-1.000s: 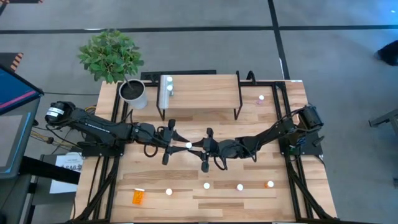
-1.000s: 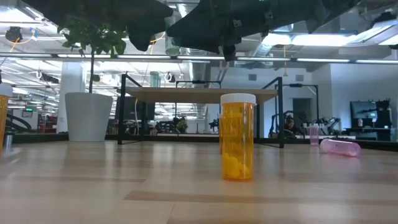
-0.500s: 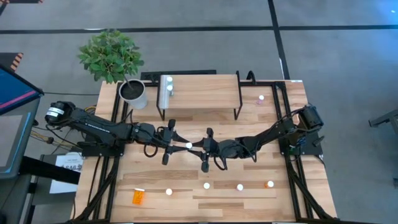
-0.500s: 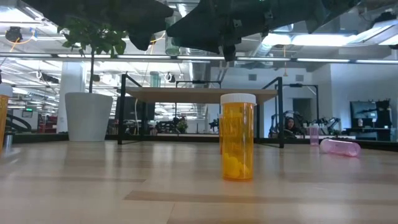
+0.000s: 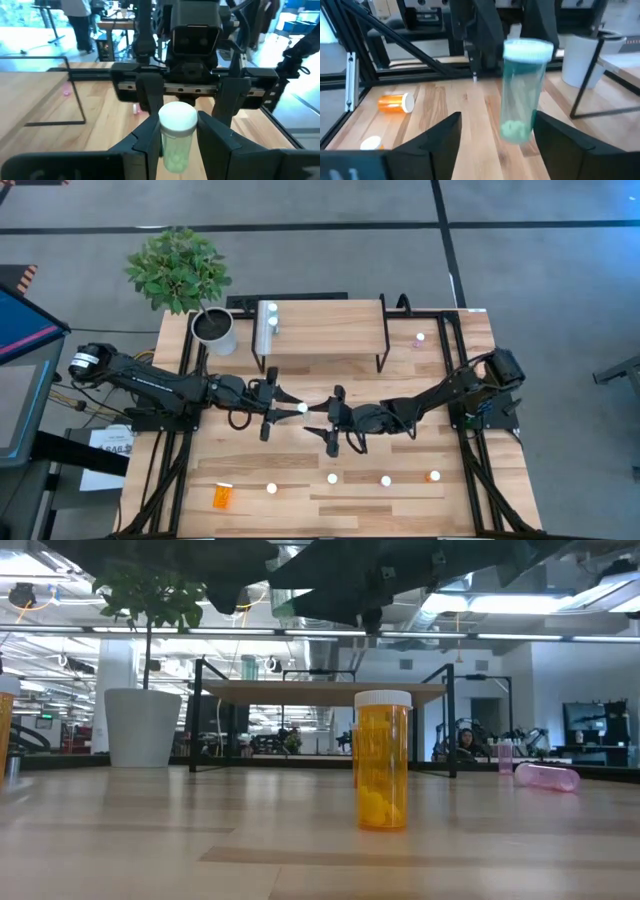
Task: Pick and place medicine bottles onto shelf by color
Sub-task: Put the blue pill bottle on the shelf aligned with the other blue pill bottles
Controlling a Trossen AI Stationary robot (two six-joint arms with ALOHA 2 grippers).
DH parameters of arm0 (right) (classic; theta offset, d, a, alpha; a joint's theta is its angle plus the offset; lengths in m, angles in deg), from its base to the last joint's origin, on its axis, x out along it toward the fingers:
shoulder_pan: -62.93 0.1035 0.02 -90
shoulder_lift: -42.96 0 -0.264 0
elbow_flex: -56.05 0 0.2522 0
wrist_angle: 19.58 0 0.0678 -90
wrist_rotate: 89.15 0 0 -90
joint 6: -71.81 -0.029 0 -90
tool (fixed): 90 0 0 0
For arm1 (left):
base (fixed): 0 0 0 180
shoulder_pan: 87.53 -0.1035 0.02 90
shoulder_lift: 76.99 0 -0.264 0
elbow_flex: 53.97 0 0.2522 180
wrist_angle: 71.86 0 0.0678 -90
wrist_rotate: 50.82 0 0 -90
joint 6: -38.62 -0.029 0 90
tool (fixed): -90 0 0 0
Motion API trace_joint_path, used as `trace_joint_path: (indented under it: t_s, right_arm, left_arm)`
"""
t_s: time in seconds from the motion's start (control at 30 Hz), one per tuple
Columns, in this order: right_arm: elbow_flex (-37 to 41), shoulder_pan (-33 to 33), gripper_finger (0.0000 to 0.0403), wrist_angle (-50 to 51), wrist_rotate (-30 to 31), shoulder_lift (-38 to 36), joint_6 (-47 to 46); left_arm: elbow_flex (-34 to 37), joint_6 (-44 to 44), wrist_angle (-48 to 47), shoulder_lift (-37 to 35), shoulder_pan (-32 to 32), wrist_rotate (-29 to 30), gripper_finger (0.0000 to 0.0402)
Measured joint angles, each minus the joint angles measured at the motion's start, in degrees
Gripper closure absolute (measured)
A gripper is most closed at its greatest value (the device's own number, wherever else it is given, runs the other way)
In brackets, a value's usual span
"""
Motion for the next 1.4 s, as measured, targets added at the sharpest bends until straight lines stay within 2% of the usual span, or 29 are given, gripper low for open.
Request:
trace_joint_path:
  t_s: [0.37, 0.57, 0.8, 1.1, 1.2, 1.3, 1.4]
  right_arm:
    - [0.0, 0.6, 0.0132, 15.3, 0.3, -9.1, -3.7]
    - [0.0, 1.7, 0.0132, 16.9, 3.3, -10.1, -3.8]
    - [0.0, 1.9, 0.0132, 17.8, 3.5, -10.1, -3.8]
    - [0.0, 1.8, 0.0132, 17.8, 3.6, -10.1, -3.8]
    - [0.0, 1.7, 0.0132, 17.7, 3.6, -10.1, -3.8]
    - [0.0, 1.7, 0.0132, 17.5, 3.6, -10.1, -3.8]
    - [0.0, 1.7, 0.0132, 17.5, 3.6, -10.1, -4.0]
  left_arm:
    - [0.0, 0.9, -6.1, -4.4, 0.0, 6.6, 0.0308]
    - [0.0, 2.0, -8.3, -5.1, 0.0, 9.4, 0.0308]
    - [0.0, 2.5, -8.3, -5.1, 0.0, 12.8, 0.0308]
    - [0.0, 2.7, -9.7, -5.1, -0.1, 20.3, 0.0308]
    - [-1.9, 4.3, -15.3, -5.0, -0.8, 22.2, 0.0308]
    - [-4.3, 6.5, -22.1, -5.0, -1.4, 26.3, 0.0308]
    - [-4.8, 8.3, -24.3, -5.0, -1.5, 33.7, 0.0308]
